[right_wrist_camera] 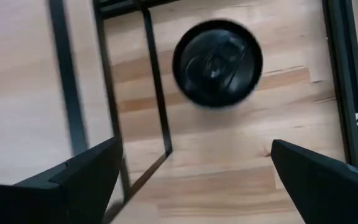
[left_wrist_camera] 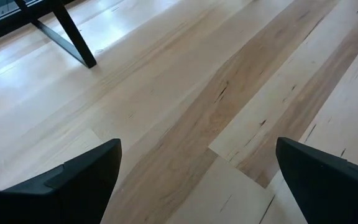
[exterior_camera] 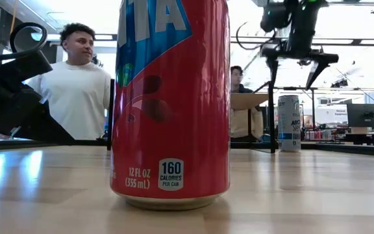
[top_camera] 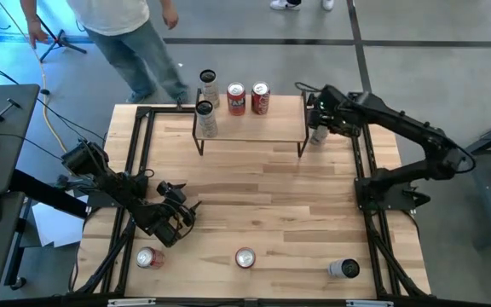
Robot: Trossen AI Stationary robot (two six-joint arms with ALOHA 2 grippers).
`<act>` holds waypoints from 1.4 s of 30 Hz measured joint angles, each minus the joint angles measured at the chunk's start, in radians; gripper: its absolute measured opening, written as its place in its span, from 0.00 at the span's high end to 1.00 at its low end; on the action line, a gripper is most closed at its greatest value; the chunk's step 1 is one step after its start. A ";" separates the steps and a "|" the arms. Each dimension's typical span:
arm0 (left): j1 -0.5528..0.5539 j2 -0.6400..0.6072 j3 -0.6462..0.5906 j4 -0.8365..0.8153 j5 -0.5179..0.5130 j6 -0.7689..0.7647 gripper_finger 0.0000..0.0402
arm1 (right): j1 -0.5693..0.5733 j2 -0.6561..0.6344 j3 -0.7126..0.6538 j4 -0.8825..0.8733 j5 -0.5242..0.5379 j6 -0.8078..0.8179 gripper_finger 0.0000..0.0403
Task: Place canned beverage on shelf
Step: Put the white and blue soda can on the shelf
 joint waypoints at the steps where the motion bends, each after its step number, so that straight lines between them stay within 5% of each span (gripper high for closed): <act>1: 0.000 0.000 0.000 0.000 0.000 0.000 0.00 | -0.018 0.012 0.000 0.004 -0.012 -0.012 0.01; 23: 0.000 0.000 0.000 0.000 0.002 -0.003 0.00 | -0.165 0.193 0.001 0.073 -0.078 -0.188 0.03; 38: 0.000 0.000 0.000 0.000 0.002 -0.003 0.00 | -0.104 0.194 0.001 0.079 0.028 -0.178 0.39; 42: 0.000 0.000 0.000 0.000 0.002 -0.003 0.00 | -0.079 0.195 0.001 0.078 0.079 -0.181 0.40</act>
